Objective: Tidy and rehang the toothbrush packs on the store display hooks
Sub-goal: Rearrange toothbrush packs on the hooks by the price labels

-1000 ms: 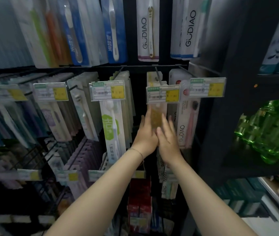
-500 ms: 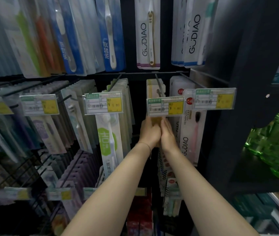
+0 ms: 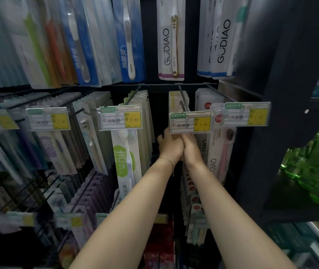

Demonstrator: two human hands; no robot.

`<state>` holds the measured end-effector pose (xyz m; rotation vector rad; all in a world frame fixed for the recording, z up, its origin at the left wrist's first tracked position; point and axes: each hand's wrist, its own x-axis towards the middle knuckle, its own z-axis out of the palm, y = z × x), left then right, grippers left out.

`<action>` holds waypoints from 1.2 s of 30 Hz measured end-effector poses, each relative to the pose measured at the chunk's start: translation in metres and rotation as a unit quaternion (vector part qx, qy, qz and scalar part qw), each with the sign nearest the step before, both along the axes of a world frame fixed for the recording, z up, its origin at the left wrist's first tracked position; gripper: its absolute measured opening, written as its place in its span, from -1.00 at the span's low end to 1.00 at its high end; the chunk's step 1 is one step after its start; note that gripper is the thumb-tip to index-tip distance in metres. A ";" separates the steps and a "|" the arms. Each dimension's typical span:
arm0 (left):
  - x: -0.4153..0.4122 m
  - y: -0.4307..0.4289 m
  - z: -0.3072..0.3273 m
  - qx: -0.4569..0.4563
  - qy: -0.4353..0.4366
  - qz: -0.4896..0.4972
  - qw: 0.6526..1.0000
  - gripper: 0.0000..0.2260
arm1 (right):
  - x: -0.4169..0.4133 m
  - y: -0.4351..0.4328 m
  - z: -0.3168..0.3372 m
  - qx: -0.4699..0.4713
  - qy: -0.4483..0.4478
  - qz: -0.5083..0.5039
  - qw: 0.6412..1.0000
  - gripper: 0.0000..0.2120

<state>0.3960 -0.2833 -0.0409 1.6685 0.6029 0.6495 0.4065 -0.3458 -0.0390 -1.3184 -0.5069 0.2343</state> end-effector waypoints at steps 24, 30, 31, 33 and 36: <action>-0.180 -0.037 0.020 0.410 0.063 0.029 0.910 -0.82 | -0.072 -0.066 0.000 -0.322 -0.382 -0.064 0.864 -0.77; -0.219 -0.017 0.028 0.507 0.104 0.081 0.852 -0.82 | -0.104 -0.065 0.020 -0.316 -0.461 -0.091 0.824 -0.78; -0.225 -0.010 0.027 0.514 0.117 0.086 0.845 -0.81 | -0.111 -0.062 0.024 -0.310 -0.461 -0.087 0.827 -0.79; -0.236 0.006 0.026 0.520 0.147 0.097 0.836 -0.80 | -0.123 -0.055 0.029 -0.300 -0.472 -0.082 0.825 -0.80; -0.253 0.031 0.022 0.517 0.190 0.103 0.828 -0.79 | -0.140 -0.039 0.035 -0.290 -0.492 -0.083 0.816 -0.80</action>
